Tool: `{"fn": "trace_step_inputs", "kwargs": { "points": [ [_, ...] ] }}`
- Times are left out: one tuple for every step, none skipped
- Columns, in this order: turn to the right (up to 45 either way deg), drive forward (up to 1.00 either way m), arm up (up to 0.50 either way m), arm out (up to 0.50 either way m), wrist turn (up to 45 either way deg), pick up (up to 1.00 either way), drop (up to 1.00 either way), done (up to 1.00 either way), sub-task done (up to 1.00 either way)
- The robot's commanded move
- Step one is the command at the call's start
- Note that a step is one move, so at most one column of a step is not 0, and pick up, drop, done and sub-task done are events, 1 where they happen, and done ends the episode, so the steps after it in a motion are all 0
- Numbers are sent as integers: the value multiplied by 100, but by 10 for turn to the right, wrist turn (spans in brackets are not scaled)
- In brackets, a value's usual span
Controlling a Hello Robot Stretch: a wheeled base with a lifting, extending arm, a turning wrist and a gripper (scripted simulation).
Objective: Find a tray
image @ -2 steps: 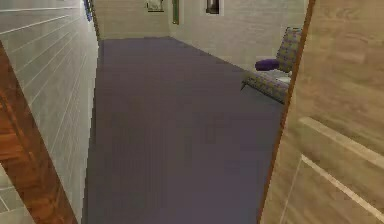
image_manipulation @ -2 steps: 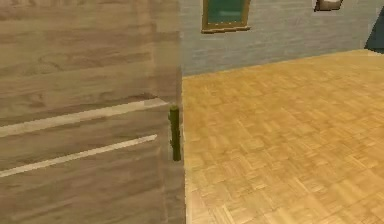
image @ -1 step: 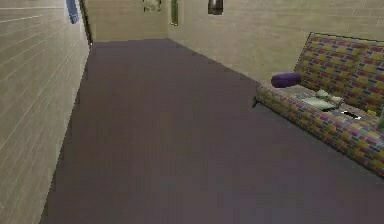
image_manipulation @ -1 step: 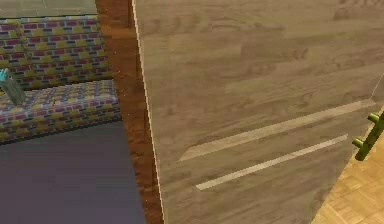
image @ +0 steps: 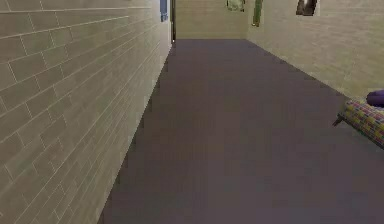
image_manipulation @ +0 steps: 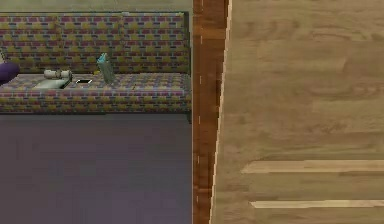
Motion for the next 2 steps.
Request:
{"fn": "trace_step_inputs", "kwargs": {
  "points": [
    [0,100,0,0,0,0,0,0,0],
    [0,100,0,0,0,0,0,0,0]
  ]
}}
